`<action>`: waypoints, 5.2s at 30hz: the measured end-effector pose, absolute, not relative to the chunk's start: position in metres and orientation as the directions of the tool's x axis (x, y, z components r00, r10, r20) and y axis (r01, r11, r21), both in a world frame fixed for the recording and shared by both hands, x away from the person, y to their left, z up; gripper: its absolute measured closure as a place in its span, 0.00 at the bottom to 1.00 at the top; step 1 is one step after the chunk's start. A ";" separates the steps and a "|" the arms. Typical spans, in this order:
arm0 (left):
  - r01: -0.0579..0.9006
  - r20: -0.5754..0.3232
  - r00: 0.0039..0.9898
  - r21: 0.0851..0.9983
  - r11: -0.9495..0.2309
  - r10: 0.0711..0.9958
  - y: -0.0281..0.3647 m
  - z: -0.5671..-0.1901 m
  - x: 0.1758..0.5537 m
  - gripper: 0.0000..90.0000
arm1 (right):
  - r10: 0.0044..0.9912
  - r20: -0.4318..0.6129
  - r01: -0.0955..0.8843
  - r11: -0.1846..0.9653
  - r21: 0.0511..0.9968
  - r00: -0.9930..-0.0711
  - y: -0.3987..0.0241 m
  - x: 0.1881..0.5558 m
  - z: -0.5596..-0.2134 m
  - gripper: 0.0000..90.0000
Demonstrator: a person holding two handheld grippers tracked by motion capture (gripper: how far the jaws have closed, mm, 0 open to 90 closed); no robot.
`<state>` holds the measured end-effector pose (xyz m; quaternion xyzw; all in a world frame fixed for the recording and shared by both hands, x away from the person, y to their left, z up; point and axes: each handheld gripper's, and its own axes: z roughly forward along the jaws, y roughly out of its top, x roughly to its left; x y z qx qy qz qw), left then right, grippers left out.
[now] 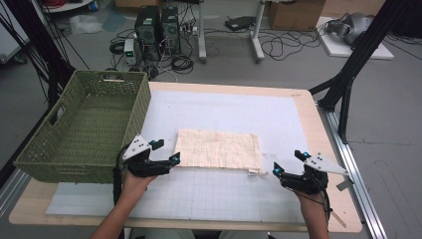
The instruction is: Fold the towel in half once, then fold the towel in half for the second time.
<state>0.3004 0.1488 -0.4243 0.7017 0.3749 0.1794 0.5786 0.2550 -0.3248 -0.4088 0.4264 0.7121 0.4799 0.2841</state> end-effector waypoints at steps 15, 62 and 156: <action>0.326 -0.170 0.651 0.943 -0.071 0.740 0.148 -0.427 0.301 0.21 | 0.879 -0.010 0.334 0.192 0.923 -0.477 -0.324 0.255 -0.409 0.13; 0.375 -0.204 0.643 0.925 -0.071 0.738 0.126 -0.410 0.387 0.27 | 0.861 0.030 0.388 0.199 0.900 -0.508 -0.324 0.267 -0.419 0.13; 0.579 -0.220 0.544 0.797 -0.173 0.810 0.125 -0.448 0.421 0.93 | 0.808 0.002 0.546 0.397 0.738 -0.589 -0.273 0.413 -0.442 0.95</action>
